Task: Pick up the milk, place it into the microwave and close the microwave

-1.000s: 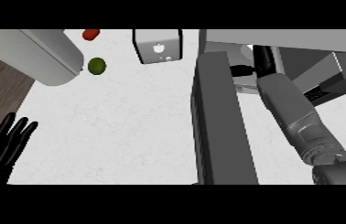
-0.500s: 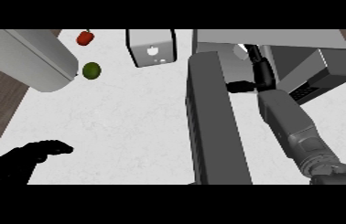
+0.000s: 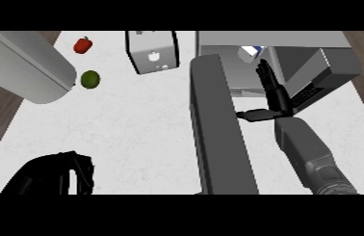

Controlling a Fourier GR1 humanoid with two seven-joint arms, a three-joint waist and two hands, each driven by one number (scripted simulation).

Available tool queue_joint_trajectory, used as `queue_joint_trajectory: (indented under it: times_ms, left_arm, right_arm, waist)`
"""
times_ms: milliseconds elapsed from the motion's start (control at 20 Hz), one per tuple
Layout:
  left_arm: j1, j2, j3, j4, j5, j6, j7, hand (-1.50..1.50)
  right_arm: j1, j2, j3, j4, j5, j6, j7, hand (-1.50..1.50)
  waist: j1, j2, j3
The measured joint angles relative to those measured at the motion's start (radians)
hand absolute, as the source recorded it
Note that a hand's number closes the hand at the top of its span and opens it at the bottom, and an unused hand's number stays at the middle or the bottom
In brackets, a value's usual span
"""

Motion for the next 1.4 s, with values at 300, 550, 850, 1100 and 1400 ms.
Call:
queue_joint_trajectory:
  times_ms: [300, 550, 850, 1100, 1400]
  left_arm:
    - [-0.017, -0.004, -0.12, 0.025, -0.072, 0.05, 0.003, 1.5]
    - [-0.08, -0.005, -0.204, 0.083, -0.151, 0.098, -0.016, 1.5]
    - [-0.222, -0.005, -0.294, 0.234, -0.252, 0.177, -0.066, 1.5]
    - [-0.307, -0.006, -0.41, 0.397, -0.315, 0.248, -0.112, 1.5]
    - [-0.425, -0.004, -0.538, 0.639, -0.358, 0.383, -0.19, 1.5]
  right_arm:
    - [0.108, 0.009, 0.036, -0.082, 0.001, 0.039, -0.01, -1.5]
    - [0.232, 0.004, 0.055, -0.185, -0.019, 0.067, -0.005, -1.5]
    - [0.393, -0.025, 0.082, -0.325, -0.04, 0.106, -0.002, -1.5]
    - [0.521, -0.065, 0.103, -0.474, -0.072, 0.152, 0.027, -1.5]
    - [0.661, -0.09, 0.139, -0.689, -0.106, 0.182, 0.054, -1.5]
  waist:
    - [-0.02, -0.009, -0.001]
    - [-0.036, -0.014, -0.002]
    - [-0.045, -0.015, -0.003]
    - [-0.057, -0.015, -0.003]
    - [-0.067, -0.014, -0.004]
